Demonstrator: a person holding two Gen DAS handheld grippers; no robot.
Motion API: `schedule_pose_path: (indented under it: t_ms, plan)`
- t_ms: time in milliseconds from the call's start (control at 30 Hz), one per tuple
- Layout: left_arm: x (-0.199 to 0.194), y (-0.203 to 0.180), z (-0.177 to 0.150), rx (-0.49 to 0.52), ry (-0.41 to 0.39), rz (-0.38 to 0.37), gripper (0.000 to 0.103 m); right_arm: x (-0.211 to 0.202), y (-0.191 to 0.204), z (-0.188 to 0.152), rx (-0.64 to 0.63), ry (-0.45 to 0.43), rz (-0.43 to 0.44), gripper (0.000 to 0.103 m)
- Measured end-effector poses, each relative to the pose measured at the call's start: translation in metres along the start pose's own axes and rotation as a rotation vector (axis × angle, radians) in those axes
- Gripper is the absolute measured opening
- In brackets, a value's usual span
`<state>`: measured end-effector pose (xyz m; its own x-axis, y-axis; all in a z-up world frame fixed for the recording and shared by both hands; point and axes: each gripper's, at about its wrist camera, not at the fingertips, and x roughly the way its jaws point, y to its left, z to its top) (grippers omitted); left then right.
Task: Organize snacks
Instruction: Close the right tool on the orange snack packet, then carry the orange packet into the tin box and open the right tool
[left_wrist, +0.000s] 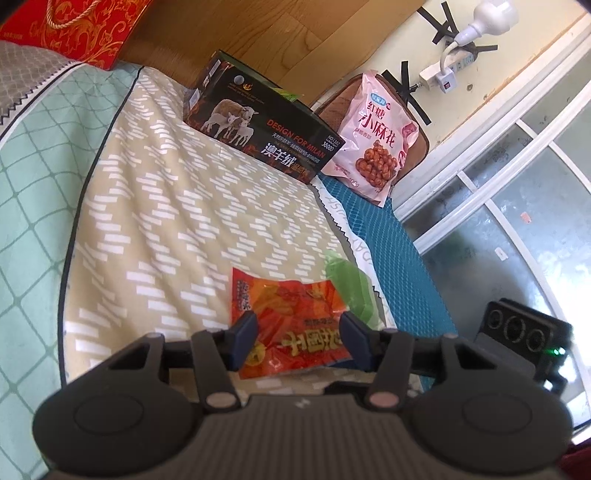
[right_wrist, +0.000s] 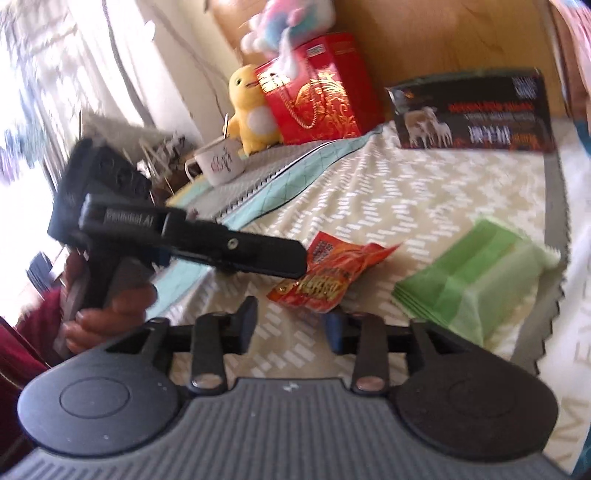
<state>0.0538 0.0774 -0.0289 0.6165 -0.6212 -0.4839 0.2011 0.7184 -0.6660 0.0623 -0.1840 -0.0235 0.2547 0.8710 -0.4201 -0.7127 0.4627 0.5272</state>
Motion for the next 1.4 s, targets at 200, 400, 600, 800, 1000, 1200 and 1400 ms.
schedule_pose_path:
  t_ms: [200,400,600,800,1000,1200,1400]
  plan:
    - [0.000,0.004,0.001,-0.024,-0.001,-0.021,0.050,-0.004,-0.018,0.000,0.148,-0.025,0.047,0.050]
    - [0.000,0.008,0.002,-0.042,-0.006,-0.031,0.050,-0.001,-0.021,0.002,0.208,-0.038,0.049,0.049]
    - [-0.001,0.010,0.002,-0.053,-0.006,-0.035,0.051,0.001,-0.026,0.002,0.248,-0.043,0.030,0.035]
    - [-0.001,0.010,0.003,-0.057,-0.007,-0.035,0.052,0.003,-0.036,0.002,0.331,-0.049,0.017,0.020]
    - [-0.013,0.017,0.006,-0.094,-0.043,-0.026,0.057,-0.005,-0.045,0.001,0.429,-0.077,0.067,0.016]
    - [-0.020,0.020,0.004,-0.122,-0.057,-0.095,0.078,-0.017,-0.054,0.003,0.541,-0.141,0.176,0.016]
    - [-0.014,0.014,0.002,-0.158,-0.041,-0.199,0.063,-0.010,-0.054,0.005,0.618,-0.143,0.307,0.016]
